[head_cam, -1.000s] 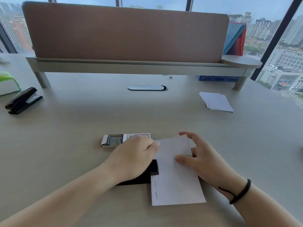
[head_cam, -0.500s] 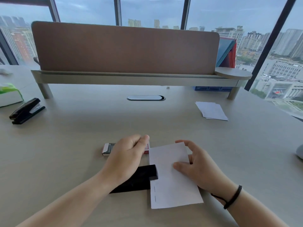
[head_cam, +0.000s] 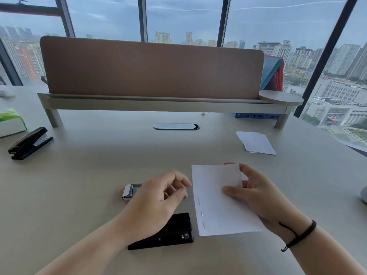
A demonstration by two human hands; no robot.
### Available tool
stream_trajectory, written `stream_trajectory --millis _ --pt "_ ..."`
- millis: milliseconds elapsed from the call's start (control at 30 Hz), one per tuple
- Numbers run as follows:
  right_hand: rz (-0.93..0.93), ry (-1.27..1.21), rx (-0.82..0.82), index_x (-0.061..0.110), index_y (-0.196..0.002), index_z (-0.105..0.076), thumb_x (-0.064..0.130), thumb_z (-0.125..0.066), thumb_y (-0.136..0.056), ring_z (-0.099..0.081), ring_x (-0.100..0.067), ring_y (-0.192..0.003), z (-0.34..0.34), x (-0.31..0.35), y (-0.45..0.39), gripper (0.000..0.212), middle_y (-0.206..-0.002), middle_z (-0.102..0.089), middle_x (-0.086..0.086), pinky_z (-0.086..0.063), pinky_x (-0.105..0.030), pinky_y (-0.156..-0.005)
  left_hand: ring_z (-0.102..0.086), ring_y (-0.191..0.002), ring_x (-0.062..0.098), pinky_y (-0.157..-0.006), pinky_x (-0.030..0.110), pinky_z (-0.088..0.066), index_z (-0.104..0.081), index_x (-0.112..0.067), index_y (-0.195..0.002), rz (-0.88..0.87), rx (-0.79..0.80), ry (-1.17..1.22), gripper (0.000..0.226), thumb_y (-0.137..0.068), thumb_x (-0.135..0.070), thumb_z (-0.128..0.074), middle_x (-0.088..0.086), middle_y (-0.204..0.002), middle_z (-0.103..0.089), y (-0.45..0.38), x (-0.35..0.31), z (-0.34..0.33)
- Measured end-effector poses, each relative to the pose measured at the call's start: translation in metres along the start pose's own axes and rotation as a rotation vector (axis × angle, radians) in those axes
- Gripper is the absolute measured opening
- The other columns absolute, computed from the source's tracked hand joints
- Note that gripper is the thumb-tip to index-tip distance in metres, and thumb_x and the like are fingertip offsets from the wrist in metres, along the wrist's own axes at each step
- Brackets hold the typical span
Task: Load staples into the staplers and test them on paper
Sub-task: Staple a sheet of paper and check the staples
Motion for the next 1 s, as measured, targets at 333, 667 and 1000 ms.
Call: stream_trajectory --millis 333,667,1000 --pt "-0.062 -0.169 0.080 0.020 -0.134 -0.054 0.011 -0.068 -0.088 -0.060 -0.025 -0.048 -0.026 0.001 -0.009 0.049 -0.075 -0.070 -0.021 -0.050 -0.030 -0.044 -0.066 -0.074 0.006 -0.069 0.017 -0.050 -0.070 -0.034 -0.089 -0.283 -0.145 -0.149 0.008 -0.091 -0.033 -0.062 -0.020 -0.080 -0.070 0.007 -0.006 0.017" --pt "0.066 0.008 0.201 0.006 -0.076 -0.068 0.065 -0.085 -0.052 -0.042 -0.021 -0.039 -0.025 -0.002 -0.002 0.067 -0.059 -0.059 -0.016 -0.027 -0.028 -0.043 -0.041 -0.041 0.013 -0.040 0.023 -0.031 -0.069 -0.003 -0.065 0.318 -0.070 0.811 0.015 -0.075 -0.010 -0.076 0.010 -0.059 -0.058 -0.002 0.018 0.014" --pt "0.083 0.061 0.226 0.010 -0.067 -0.067 0.059 -0.084 -0.058 -0.039 -0.019 -0.038 -0.025 -0.006 -0.005 0.053 -0.052 -0.055 -0.014 -0.030 -0.020 -0.040 -0.038 -0.040 0.012 -0.039 0.022 -0.028 -0.066 -0.002 -0.064 0.378 -0.051 0.903 0.014 -0.073 -0.012 -0.067 0.010 -0.059 -0.055 -0.001 0.018 0.011"
Point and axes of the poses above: each hand's wrist, its own y-axis away from the middle knuckle, its own z-axis out of the back of the hand, x = y × z, the point moved 6 cm from there along -y, towards the middle knuckle
